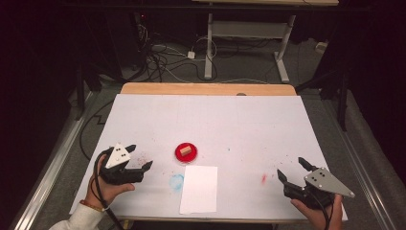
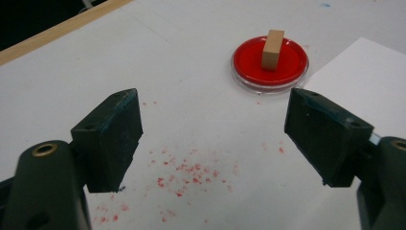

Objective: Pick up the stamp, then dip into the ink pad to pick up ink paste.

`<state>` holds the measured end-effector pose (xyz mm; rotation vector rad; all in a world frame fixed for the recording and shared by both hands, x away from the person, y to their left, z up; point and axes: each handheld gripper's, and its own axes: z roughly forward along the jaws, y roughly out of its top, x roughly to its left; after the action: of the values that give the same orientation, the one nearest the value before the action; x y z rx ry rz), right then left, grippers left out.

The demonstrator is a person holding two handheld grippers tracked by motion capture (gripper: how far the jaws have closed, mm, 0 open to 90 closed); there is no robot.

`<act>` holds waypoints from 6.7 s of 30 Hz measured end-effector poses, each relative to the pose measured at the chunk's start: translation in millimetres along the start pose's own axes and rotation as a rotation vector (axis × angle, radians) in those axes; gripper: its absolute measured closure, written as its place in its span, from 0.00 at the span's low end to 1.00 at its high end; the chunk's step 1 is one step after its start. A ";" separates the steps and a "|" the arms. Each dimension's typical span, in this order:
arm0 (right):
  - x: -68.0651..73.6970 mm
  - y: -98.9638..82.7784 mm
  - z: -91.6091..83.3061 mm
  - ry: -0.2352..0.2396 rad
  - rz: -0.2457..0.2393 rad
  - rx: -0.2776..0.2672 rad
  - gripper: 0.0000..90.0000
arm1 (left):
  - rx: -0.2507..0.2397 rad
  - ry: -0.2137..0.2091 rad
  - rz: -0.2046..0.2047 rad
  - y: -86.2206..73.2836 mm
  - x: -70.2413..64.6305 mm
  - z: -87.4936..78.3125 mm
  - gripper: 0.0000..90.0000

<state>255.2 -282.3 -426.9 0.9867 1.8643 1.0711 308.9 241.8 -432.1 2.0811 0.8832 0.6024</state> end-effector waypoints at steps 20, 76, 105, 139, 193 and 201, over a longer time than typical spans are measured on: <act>-0.7 -4.6 12.4 -0.009 -0.033 0.080 0.29 | 0.273 -0.204 0.181 85.2 -22.4 93.6 0.37; -4.1 -1.2 20.6 0.031 -0.050 0.063 0.32 | 0.120 -0.201 0.183 93.3 -3.8 33.5 0.82; -1.4 -2.8 19.0 0.015 -0.052 0.063 0.24 | 0.187 -0.245 0.247 107.8 -19.4 66.8 0.82; 1.9 -5.3 20.7 -0.006 -0.086 0.093 0.25 | 0.329 -0.347 0.141 75.8 -17.7 139.1 0.82; 0.8 -4.7 19.5 0.001 -0.076 0.083 0.24 | 0.096 -0.236 0.239 113.5 -22.1 39.2 0.82; 1.2 -2.5 19.0 -0.003 -0.080 0.078 0.25 | 0.105 -0.245 0.257 113.9 -26.3 38.9 0.82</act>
<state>270.8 -276.1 -436.3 0.9490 1.9388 0.9558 361.4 151.8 -366.3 2.3240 0.5227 0.4270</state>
